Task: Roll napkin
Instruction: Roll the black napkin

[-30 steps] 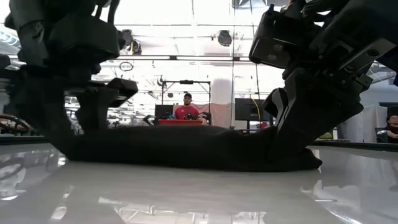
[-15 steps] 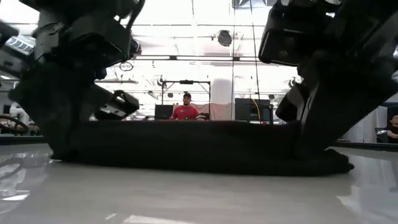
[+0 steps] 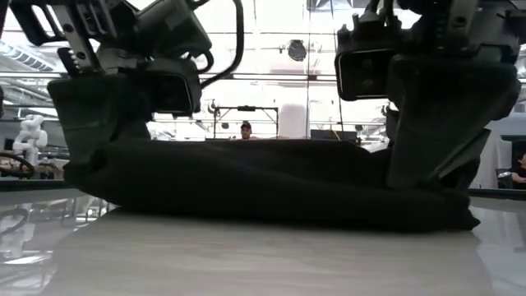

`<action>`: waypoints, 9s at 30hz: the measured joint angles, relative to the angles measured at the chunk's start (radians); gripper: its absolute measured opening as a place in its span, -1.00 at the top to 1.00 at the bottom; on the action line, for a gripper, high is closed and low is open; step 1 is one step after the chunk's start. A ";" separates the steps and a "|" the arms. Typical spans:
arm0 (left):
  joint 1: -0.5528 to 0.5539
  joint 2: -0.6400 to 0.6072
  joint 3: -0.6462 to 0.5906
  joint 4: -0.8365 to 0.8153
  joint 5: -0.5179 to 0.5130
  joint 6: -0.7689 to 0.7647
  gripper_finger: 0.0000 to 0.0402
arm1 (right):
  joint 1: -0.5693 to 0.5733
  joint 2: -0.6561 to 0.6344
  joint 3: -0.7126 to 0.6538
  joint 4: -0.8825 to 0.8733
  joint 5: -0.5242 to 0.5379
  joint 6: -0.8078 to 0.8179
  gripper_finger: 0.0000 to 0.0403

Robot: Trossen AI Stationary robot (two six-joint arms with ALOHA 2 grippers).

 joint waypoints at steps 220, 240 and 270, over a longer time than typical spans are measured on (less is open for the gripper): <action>0.060 -0.109 0.122 -0.378 -0.591 0.381 0.12 | -0.170 0.074 0.006 -0.030 0.171 -0.398 0.29; 0.064 -0.613 0.123 -0.445 -0.653 0.355 0.11 | -0.212 -0.248 -0.004 -0.231 0.178 -0.593 0.29; 0.064 -1.337 -0.582 0.147 -0.920 -0.077 0.11 | -0.148 -1.426 -0.667 -0.074 0.446 -0.486 0.29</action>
